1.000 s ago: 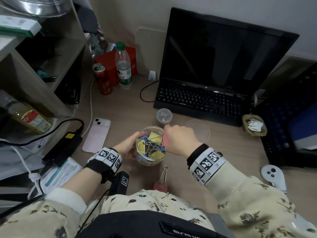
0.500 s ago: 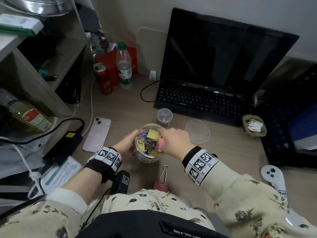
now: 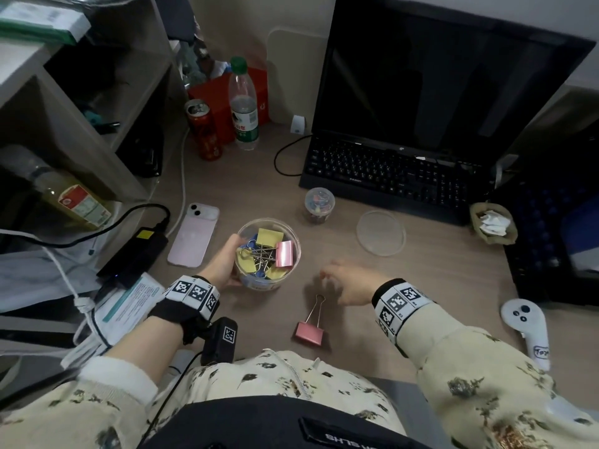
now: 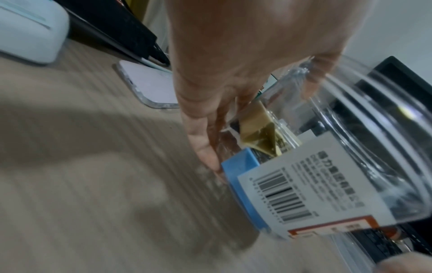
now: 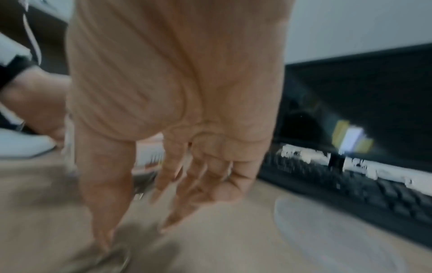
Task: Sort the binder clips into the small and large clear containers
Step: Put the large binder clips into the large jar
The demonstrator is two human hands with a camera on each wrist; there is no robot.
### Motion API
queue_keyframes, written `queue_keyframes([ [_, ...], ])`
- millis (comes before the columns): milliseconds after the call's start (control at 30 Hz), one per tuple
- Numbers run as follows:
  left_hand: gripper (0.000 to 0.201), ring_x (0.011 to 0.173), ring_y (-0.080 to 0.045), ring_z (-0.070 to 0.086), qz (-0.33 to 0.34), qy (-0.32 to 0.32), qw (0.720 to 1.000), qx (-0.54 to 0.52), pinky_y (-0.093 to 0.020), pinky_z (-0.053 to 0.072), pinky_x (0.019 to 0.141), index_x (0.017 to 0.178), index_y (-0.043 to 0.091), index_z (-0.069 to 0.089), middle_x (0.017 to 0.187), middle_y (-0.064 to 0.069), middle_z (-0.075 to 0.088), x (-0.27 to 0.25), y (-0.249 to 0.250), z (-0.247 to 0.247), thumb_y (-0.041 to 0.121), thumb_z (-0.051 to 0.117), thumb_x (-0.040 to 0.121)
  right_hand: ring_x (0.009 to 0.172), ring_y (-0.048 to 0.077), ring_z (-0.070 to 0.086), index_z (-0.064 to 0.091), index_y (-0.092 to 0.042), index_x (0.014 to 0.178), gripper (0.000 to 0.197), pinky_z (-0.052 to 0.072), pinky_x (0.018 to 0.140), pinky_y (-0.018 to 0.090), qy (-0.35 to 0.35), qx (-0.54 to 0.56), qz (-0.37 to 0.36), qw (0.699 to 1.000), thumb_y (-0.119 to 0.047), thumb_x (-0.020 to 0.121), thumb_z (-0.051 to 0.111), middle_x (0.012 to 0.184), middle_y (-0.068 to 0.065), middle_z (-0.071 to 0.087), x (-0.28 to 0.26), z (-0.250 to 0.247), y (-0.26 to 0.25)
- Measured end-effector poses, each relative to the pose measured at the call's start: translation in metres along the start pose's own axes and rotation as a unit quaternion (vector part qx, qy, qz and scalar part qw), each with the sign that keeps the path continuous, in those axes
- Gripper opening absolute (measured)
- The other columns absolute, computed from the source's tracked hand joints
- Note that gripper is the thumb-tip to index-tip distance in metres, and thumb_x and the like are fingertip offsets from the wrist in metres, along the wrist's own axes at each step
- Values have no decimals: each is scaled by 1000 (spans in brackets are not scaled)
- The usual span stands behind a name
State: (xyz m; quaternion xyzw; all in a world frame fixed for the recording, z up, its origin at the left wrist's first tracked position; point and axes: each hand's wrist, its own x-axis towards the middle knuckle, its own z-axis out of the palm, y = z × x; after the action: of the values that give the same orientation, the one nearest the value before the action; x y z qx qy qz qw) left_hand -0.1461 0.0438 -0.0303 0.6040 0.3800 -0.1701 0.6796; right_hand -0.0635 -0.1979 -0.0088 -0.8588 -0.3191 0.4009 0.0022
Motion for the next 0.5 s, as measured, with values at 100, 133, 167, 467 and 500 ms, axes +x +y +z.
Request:
queue_keyframes([
  [100,43,92,-27,60,-13,4,1000,-2,-36,48,75,91,20,62,92,-10,67,-7,-5,-5,53,39,76,112,24,53,48,-22,131,63,50,86,37,-17,-11,-40,999,-19,74,74,130,-3,39,9,22,0],
  [133,44,91,-27,60,-15,6,1000,-2,-37,48,76,90,21,62,91,-9,67,-8,-6,-6,54,40,70,113,23,53,46,-21,134,67,49,86,35,-23,-18,-47,998,-22,74,76,133,-4,36,10,27,0],
  [167,44,91,-27,60,-18,10,1000,-2,-37,48,78,89,22,62,90,-8,67,-9,-8,-8,54,40,66,113,22,52,45,-21,136,69,49,87,35,-26,-29,-52,998,-24,75,76,135,-4,34,11,32,0],
  [467,41,92,-28,62,-9,27,1000,3,-35,49,75,87,24,64,91,-7,70,-16,-11,-15,53,42,69,107,29,59,59,-16,115,35,42,76,32,23,-176,-39,983,-23,80,60,122,4,54,5,43,-6],
  [500,42,93,-28,62,-11,25,1000,4,-36,49,75,87,24,64,92,-8,70,-15,-11,-15,54,43,67,106,30,60,59,-16,115,35,44,77,34,20,-177,-27,984,-22,80,59,121,5,56,4,43,-6],
])
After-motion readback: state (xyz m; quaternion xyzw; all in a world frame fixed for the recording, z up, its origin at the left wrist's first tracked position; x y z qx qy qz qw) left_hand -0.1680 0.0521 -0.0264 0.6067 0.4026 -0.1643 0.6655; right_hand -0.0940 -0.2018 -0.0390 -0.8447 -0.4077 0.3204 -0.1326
